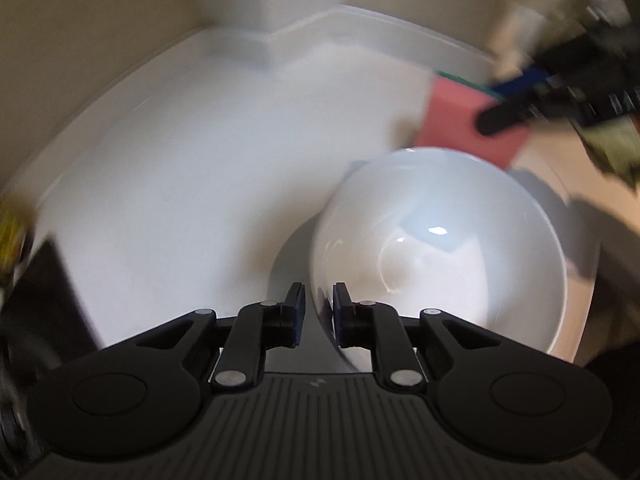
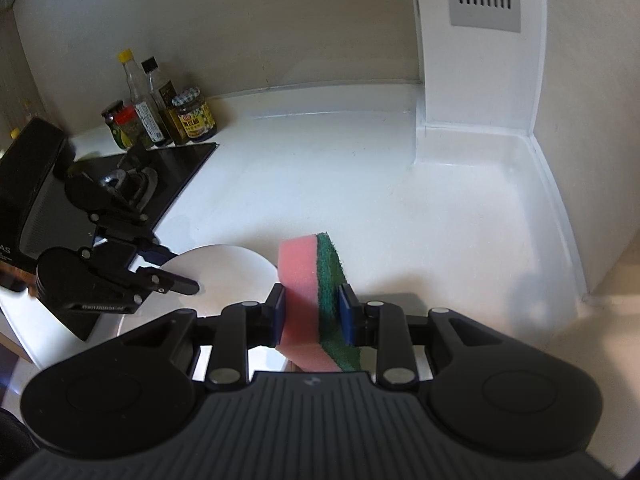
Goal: Clean bowl
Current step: 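Hold the sponge beside the bowl rim while the left tool grips the bowl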
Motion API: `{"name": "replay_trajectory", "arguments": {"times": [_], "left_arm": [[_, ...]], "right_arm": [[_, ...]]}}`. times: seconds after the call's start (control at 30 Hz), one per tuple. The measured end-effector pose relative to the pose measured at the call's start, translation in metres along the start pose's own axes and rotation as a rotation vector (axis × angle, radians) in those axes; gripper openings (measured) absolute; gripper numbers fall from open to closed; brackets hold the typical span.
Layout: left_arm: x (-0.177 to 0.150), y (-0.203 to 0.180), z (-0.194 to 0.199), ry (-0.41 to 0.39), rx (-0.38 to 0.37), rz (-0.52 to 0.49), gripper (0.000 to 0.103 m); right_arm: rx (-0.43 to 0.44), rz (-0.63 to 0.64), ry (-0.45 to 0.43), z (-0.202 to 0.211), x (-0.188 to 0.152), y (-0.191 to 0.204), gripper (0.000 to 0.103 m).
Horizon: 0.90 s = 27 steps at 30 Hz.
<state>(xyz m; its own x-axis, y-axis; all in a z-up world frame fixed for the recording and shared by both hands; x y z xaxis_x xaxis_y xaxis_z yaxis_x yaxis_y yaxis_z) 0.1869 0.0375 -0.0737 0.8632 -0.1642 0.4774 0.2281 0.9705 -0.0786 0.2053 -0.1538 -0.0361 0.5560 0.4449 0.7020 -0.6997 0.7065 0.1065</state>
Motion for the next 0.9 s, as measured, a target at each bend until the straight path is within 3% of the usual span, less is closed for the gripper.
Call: {"name": "replay_trajectory", "arguments": {"times": [0.1,0.2,0.3,0.47,0.57,0.67,0.77,0.9], "left_arm": [[-0.013,-0.002,0.005,-0.002,0.032,0.095,0.016],[-0.017,-0.009,0.004,-0.006,0.056,0.050,0.012],[-0.014,-0.013,0.001,-0.005,0.048,-0.053,0.011],[0.000,-0.013,-0.007,-0.013,-0.058,-0.351,0.013],[0.007,-0.015,-0.013,-0.028,-0.092,-0.447,0.015],[0.015,-0.007,-0.018,-0.044,-0.102,-0.320,0.017],[0.009,0.004,-0.007,-0.038,-0.066,-0.066,0.018],[-0.010,0.000,0.001,-0.026,-0.007,0.104,0.018]], "right_arm": [[-0.003,-0.040,-0.018,0.006,-0.008,0.001,0.024],[-0.003,-0.046,-0.022,0.011,-0.014,0.007,0.024],[0.008,-0.002,0.007,0.016,-0.015,0.013,0.024],[0.027,0.014,0.030,0.013,-0.008,0.002,0.024],[0.006,0.027,0.025,0.004,0.001,0.000,0.024],[-0.007,0.026,0.022,-0.001,0.005,-0.002,0.024],[0.002,0.012,0.014,0.001,0.002,-0.002,0.024],[-0.009,-0.027,-0.003,0.008,-0.006,-0.001,0.024]]}}
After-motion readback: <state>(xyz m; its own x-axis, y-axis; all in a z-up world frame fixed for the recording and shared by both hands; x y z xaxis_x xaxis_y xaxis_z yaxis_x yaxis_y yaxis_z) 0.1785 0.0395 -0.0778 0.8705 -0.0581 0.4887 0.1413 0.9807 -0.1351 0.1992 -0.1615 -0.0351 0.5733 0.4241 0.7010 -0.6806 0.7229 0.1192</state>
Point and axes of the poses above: each gripper's, at about its wrist camera, not at the fingertips, and z roughly against the way its jaws point, y to its left, x to its top, the point moved 3 cm from there along -z, roughly the way its jaws point, and after that the axes turned 12 degrees about z, right-handed, at the moved point
